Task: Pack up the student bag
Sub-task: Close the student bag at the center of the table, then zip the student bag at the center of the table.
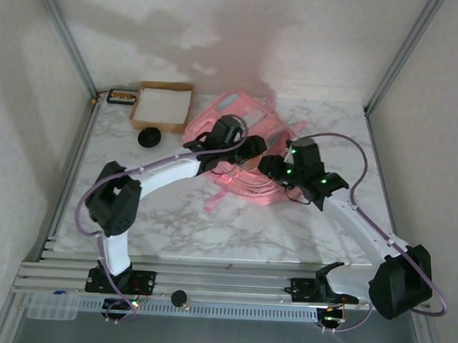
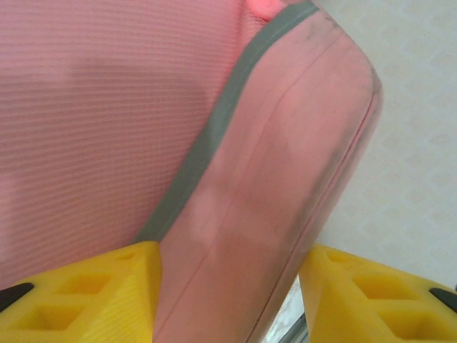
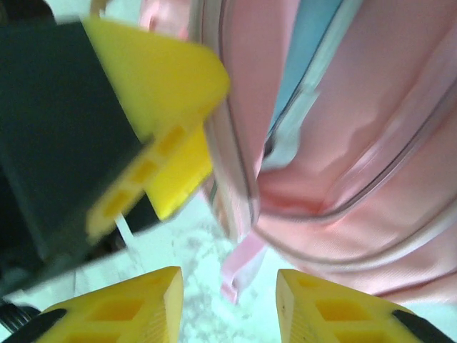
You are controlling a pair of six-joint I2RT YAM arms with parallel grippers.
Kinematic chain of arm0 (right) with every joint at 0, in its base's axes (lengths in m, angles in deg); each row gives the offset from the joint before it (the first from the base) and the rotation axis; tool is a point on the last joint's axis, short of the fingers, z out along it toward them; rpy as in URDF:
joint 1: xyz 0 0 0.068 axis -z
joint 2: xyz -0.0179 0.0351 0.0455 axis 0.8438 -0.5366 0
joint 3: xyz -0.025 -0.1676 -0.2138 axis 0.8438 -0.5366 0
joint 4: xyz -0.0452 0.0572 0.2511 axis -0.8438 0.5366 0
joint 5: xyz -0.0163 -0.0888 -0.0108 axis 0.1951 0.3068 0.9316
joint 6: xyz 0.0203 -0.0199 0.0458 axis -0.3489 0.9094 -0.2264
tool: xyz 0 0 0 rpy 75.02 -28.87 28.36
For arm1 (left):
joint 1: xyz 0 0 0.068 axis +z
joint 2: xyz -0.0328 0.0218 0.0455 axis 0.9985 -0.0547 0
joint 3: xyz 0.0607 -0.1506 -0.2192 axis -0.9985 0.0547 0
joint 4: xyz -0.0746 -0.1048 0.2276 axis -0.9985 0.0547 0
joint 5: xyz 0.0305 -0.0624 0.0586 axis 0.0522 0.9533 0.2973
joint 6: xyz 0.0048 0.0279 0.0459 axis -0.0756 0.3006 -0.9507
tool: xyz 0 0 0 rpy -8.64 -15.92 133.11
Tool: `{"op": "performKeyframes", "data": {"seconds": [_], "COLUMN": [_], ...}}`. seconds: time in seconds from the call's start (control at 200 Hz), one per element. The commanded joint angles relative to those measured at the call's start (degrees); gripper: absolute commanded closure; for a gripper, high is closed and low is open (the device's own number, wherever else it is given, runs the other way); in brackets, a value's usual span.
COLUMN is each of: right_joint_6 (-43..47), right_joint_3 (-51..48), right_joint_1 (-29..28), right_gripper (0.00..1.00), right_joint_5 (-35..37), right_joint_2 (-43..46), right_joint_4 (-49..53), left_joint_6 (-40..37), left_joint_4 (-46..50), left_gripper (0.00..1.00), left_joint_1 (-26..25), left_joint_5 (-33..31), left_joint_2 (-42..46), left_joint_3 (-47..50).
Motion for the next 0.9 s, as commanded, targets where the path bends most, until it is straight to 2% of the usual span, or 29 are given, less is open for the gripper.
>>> {"op": "performKeyframes", "data": {"seconds": [0.0,0.08,0.225,0.361,0.471,0.521,0.586,0.726,0.896], "right_joint_6": [-2.70,-6.25,-9.21,-11.67,-12.34,-12.37,-12.49,-15.32,-15.05], "right_joint_3": [3.67,7.32,13.14,14.96,16.56,16.88,17.14,19.87,19.47], "right_joint_1": [-7.62,-12.23,-15.66,-12.09,-12.81,-12.86,-13.58,-15.64,-15.66], "right_gripper": [0.55,0.51,0.51,0.54,0.61,0.62,0.68,0.65,0.69], "right_joint_5": [10.04,16.59,21.40,23.07,27.74,27.58,27.23,31.19,32.21], "right_joint_2": [-4.01,-8.88,-17.11,-21.93,-24.23,-25.28,-26.09,-29.05,-30.01], "right_joint_4": [5.91,7.65,6.72,8.17,8.79,8.19,6.48,9.29,5.00], "left_joint_6": [-2.76,-2.90,-0.66,-1.71,-1.37,-1.53,-1.49,0.06,3.80], "left_joint_4": [-0.75,-1.48,-7.44,-6.40,-7.78,-7.90,-8.19,-10.22,-13.48], "left_gripper": [0.46,0.46,0.46,0.46,0.46,0.46,0.47,0.47,0.47], "left_joint_1": [5.59,8.52,11.12,11.73,11.77,11.82,11.81,11.65,11.18], "left_joint_5": [-0.86,-1.06,0.83,0.43,-0.67,-0.36,-0.36,-0.35,-0.78], "left_joint_2": [7.54,9.69,11.47,10.19,9.96,9.62,9.23,9.02,8.32], "left_joint_3": [6.42,10.53,15.95,16.04,17.37,17.37,17.54,18.87,20.95]}}
